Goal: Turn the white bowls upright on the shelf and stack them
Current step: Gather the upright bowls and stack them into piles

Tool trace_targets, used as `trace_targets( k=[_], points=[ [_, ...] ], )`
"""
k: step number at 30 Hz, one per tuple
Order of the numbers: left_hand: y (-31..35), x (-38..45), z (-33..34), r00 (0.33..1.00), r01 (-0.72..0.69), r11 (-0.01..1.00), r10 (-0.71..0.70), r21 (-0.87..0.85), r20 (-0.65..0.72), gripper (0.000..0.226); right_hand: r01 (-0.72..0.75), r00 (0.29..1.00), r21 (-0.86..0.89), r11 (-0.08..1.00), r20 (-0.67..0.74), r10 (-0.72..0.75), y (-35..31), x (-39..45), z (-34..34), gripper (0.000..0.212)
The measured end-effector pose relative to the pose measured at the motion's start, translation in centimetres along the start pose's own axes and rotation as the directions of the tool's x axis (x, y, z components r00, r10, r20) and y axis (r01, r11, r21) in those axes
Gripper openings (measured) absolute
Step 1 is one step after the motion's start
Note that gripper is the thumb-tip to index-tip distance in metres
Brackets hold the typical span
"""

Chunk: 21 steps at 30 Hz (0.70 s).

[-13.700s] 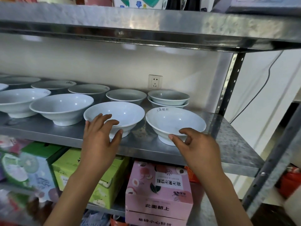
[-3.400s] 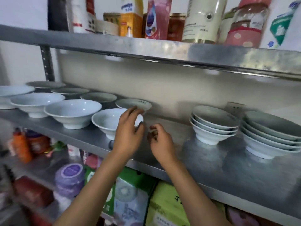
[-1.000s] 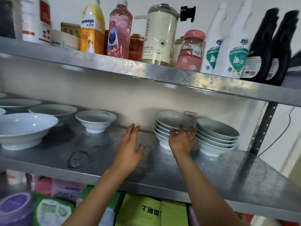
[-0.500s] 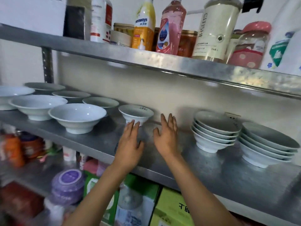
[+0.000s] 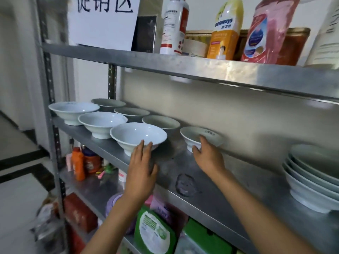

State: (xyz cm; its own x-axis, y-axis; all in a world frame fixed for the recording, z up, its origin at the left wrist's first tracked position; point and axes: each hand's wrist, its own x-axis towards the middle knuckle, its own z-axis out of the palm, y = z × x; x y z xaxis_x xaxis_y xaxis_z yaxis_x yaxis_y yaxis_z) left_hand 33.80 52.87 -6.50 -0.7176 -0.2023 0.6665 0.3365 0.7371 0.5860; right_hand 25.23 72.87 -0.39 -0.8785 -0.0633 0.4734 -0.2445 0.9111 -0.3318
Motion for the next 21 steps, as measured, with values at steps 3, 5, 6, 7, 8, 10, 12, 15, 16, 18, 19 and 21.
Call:
trace_targets(
  k=[3, 5, 6, 7, 8, 10, 12, 15, 16, 18, 19, 21],
  points=[
    [-1.1, 1.5, -0.6, 0.999, -0.014, 0.995, 0.019, 0.103, -0.05, 0.058, -0.022, 0.999, -0.019, 1.0, 0.046, 0.023, -0.2, 1.4, 1.0, 0.051],
    [-2.0, 2.4, -1.0, 0.997, 0.018, 0.99, -0.008, 0.14, -0.072, 0.056, -0.058, 0.995, -0.02, 0.998, 0.074, 0.06, -0.2, 2.1, 1.6, 0.049],
    [-2.3, 2.8, -1.1, 0.996, 0.049, 0.988, -0.039, 0.146, -0.074, 0.056, -0.079, 0.993, -0.027, 0.997, 0.081, 0.081, -0.1, 2.4, 1.9, 0.046],
    [-2.6, 3.0, -1.2, 0.995, 0.08, 0.986, -0.07, 0.145, -0.076, 0.056, -0.096, 0.992, -0.036, 0.995, 0.084, 0.099, 0.1, 2.7, 2.1, 0.043],
    [-2.9, 3.2, -1.3, 0.992, 0.103, 0.985, -0.092, 0.141, -0.082, 0.057, -0.107, 0.99, -0.044, 0.993, 0.083, 0.11, 0.1, 2.9, 2.2, 0.039],
    [-3.4, 3.6, -1.6, 0.989, 0.118, 0.984, -0.105, 0.13, -0.104, 0.057, -0.119, 0.99, -0.062, 0.991, 0.074, 0.123, 0.2, 3.2, 2.4, 0.034],
    [-3.9, 3.6, -1.9, 0.987, 0.124, 0.985, -0.111, 0.116, -0.112, 0.056, -0.125, 0.99, -0.079, 0.989, 0.057, 0.13, 0.2, 3.4, 2.7, 0.032],
    [-4.3, 3.2, -2.2, 0.988, 0.118, 0.987, -0.106, 0.106, -0.116, 0.054, -0.136, 0.99, -0.085, 0.987, 0.026, 0.138, 0.2, 3.5, 3.1, 0.03],
    [-4.4, 3.0, -2.3, 0.988, 0.114, 0.988, -0.102, 0.105, -0.113, 0.054, -0.143, 0.989, -0.086, 0.986, 0.02, 0.145, 0.2, 3.5, 3.3, 0.03],
    [-4.6, 2.7, -2.6, 0.989, 0.124, 0.987, -0.114, 0.101, -0.098, 0.055, -0.156, 0.987, -0.082, 0.984, 0.011, 0.157, 0.1, 3.4, 3.7, 0.029],
    [-4.8, 2.7, -2.8, 0.988, 0.134, 0.986, -0.125, 0.095, -0.096, 0.056, -0.164, 0.986, -0.075, 0.984, 0.009, 0.165, 0.1, 3.4, 3.8, 0.029],
    [-5.2, 2.6, -3.5, 0.986, 0.14, 0.986, -0.13, 0.086, -0.106, 0.057, -0.189, 0.982, -0.051, 0.981, 0.001, 0.19, 0.1, 3.4, 3.8, 0.028]
  ],
)
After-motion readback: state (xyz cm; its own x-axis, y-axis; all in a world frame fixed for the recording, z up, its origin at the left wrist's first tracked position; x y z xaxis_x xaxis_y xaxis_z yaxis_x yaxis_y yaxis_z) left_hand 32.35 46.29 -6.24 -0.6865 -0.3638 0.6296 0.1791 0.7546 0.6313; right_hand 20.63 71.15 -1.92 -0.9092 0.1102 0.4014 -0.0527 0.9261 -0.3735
